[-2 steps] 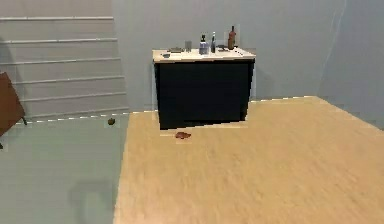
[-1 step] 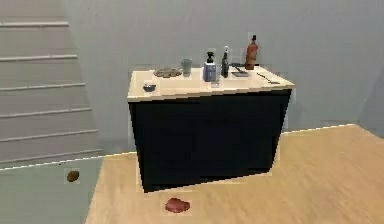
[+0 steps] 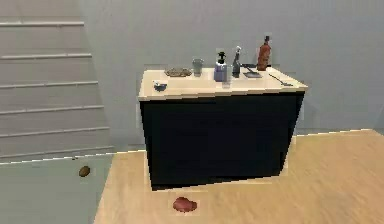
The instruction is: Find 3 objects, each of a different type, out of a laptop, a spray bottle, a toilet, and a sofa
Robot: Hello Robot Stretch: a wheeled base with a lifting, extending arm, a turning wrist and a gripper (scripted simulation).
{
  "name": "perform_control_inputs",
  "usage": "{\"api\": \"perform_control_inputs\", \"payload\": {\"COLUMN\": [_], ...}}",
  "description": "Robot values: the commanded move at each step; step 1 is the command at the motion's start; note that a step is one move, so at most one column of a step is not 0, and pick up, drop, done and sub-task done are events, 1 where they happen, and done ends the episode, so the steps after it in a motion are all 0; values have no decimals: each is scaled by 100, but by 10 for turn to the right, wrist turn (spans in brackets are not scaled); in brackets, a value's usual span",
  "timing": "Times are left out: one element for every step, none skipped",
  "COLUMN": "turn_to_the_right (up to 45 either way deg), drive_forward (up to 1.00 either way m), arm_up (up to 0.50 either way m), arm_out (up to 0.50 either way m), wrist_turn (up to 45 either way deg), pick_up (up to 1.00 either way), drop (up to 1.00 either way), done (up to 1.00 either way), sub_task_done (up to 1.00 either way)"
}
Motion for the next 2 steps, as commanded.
{"api": "perform_control_inputs", "payload": {"turn_to_the_right": [0, 210], "drive_forward": [80, 0], "arm_up": [0, 0], "arm_out": [0, 0], "wrist_turn": [0, 0], "pick_up": [0, 0], "drop": [0, 0], "done": [0, 0], "sub_task_done": [0, 0]}}
